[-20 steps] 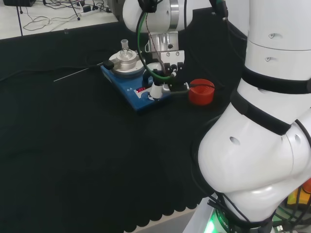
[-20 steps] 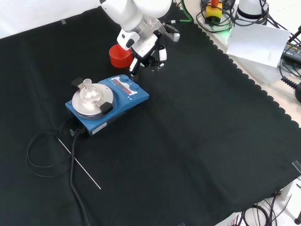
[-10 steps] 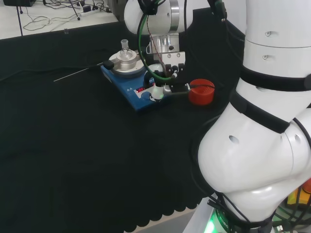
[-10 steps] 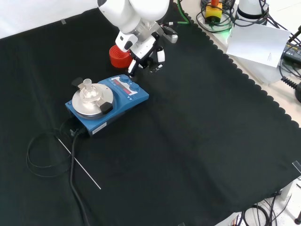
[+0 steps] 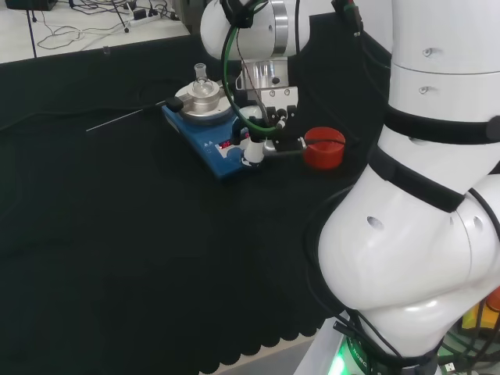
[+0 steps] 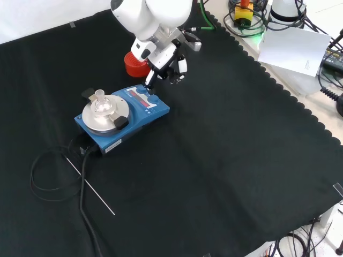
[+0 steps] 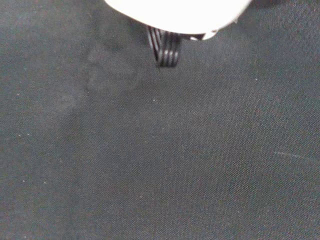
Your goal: Turn on the heater.
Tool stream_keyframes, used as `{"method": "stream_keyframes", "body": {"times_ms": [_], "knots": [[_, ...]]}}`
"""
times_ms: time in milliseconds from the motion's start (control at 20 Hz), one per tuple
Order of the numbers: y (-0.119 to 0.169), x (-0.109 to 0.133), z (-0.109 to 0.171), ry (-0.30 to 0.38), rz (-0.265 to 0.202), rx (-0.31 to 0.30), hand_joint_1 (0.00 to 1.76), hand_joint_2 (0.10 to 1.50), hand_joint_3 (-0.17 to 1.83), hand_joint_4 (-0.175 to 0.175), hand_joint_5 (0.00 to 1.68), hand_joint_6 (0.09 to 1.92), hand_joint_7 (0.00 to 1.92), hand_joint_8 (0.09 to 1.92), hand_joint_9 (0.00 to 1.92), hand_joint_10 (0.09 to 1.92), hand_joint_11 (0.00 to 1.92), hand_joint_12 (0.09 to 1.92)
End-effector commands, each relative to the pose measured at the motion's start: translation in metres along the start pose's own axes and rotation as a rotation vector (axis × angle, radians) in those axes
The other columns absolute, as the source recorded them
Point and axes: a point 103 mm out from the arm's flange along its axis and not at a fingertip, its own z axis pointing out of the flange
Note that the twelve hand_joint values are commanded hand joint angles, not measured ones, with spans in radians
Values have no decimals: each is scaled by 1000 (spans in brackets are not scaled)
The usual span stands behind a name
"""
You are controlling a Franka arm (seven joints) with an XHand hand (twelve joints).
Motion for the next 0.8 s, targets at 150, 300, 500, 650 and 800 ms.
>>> {"method": "stream_keyframes", "body": {"times_ms": [150, 300, 500, 650, 800], "knots": [[2, -1, 4, -1, 4, 7, 1487, 634, 1149, -41, 330, 763, 1718, 1497, 1797, 1565, 1522, 1541], [5, -2, 5, 1, 3, 10, 1487, 634, 1150, -41, 330, 764, 1718, 1496, 1798, 1563, 1523, 1540], [6, -3, 7, 0, 3, 12, 1486, 633, 1152, -41, 329, 766, 1718, 1494, 1798, 1562, 1523, 1538], [8, -3, 9, -3, 4, 17, 1485, 633, 1153, -41, 329, 766, 1717, 1494, 1799, 1561, 1524, 1537], [10, -3, 10, -3, 5, 18, 1485, 633, 1154, -41, 327, 767, 1717, 1493, 1799, 1559, 1524, 1536]]}}
